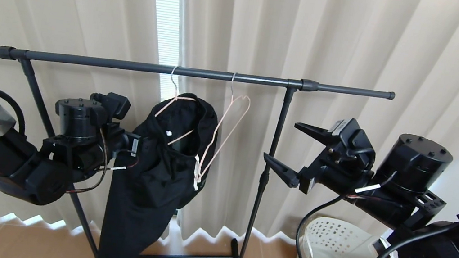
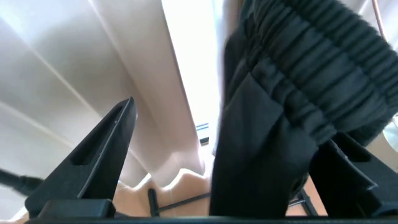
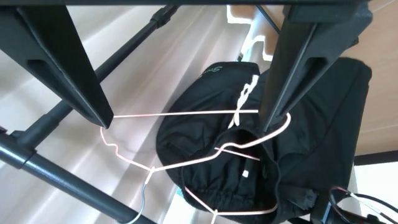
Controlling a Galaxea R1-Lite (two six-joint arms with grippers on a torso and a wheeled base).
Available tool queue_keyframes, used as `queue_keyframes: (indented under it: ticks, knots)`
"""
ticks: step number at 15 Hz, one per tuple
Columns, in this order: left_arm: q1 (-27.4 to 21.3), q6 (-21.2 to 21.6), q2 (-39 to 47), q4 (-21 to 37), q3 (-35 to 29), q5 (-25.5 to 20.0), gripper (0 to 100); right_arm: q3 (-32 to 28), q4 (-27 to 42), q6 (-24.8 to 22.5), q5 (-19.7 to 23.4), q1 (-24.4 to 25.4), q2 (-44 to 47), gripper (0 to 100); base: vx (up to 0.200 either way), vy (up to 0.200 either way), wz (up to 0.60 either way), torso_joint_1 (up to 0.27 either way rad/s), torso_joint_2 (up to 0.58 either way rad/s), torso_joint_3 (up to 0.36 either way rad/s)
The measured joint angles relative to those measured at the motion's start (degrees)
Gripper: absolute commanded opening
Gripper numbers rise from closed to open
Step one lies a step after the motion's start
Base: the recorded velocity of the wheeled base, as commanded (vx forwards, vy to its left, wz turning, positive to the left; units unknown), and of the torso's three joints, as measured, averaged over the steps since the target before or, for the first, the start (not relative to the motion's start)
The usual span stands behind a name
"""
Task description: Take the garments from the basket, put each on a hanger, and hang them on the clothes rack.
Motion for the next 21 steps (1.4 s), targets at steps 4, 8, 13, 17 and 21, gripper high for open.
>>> queue_keyframes:
  ticks: [4, 8, 13, 17, 21]
  knots:
    - [-0.09, 0.13, -5.6, 0.0, 6.28, 0.07, 100, 4.85, -0.28, -0.4, -0.87, 2.01, -4.3, 100, 0.0, 0.0, 0.0, 0.0, 0.0, 0.0]
    - [-0.28, 0.16, -10.45, -0.11, 12.62, 0.07, 100, 10.03, -0.44, -1.12, -5.69, 6.39, -8.87, 100, 0.0, 0.0, 0.0, 0.0, 0.0, 0.0]
    - [-2.51, 0.0, -14.28, -0.3, 19.76, 0.05, 100, 11.89, -2.06, -1.58, -7.25, 8.87, -10.56, 100, 0.0, 0.0, 0.0, 0.0, 0.0, 0.0]
    - [-5.6, -0.72, -21.28, -0.3, 24.94, -0.06, 100, 14.36, -3.43, -1.97, -7.81, 9.36, -13.78, 100, 0.0, 0.0, 0.0, 0.0, 0.0, 0.0]
    - [-8.51, -3.05, -27.89, -0.41, 31.37, -0.04, 100, 17.31, -2.99, -1.78, -11.59, 9.62, -17.9, 100, 0.0, 0.0, 0.0, 0.0, 0.0, 0.0]
